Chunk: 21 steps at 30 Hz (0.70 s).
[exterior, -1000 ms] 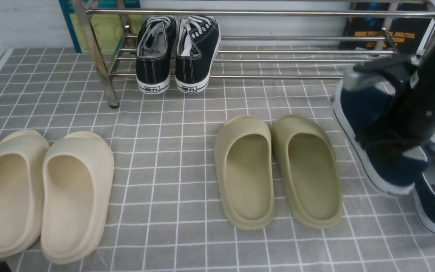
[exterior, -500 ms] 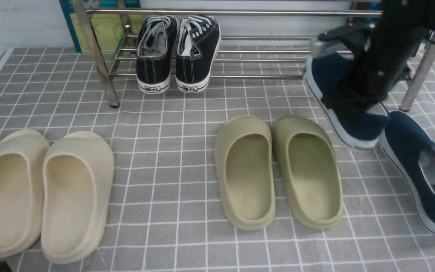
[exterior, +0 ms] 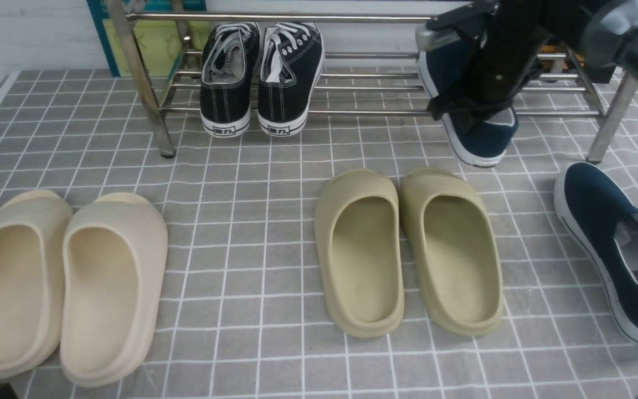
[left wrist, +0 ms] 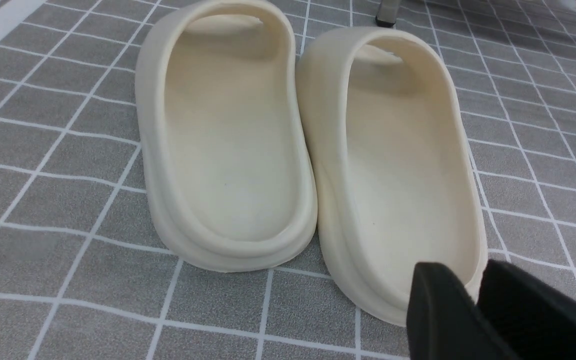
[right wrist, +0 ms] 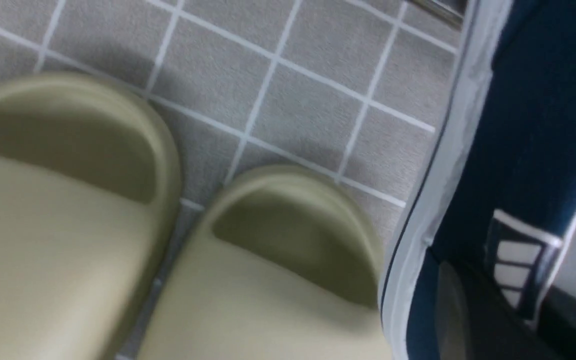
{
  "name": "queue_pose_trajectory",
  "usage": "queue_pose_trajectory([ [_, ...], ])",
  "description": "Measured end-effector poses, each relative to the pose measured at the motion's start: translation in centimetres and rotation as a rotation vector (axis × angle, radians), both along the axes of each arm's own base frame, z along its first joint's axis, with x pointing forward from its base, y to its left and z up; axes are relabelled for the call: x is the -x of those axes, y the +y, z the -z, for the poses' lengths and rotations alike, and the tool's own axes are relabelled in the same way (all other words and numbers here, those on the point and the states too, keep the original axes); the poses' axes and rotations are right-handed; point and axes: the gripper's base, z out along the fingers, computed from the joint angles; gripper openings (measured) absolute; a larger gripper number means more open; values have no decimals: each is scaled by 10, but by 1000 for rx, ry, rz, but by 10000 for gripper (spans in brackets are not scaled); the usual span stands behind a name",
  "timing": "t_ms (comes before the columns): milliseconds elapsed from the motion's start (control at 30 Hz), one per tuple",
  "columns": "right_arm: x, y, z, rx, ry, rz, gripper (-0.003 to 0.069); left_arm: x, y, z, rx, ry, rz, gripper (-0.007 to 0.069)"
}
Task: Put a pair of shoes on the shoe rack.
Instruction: Use the right arm to put a shoe into the shoe rack
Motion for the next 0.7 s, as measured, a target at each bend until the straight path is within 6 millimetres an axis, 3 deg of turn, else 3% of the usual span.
queue_pose_trajectory([
  [367,-10,4,2,-27,-83,-12,64,0,0,0,0,0,0,150],
  [533,-12,2,-2,-8,-122,-15,187,0,0,0,0,0,0,154],
  [633,-9,-7,-13,21,-127,-7,320,0,0,0,0,0,0,155],
  [700,-6,-10,-19,32,-115,-4,370,0,0,0,0,0,0,155],
])
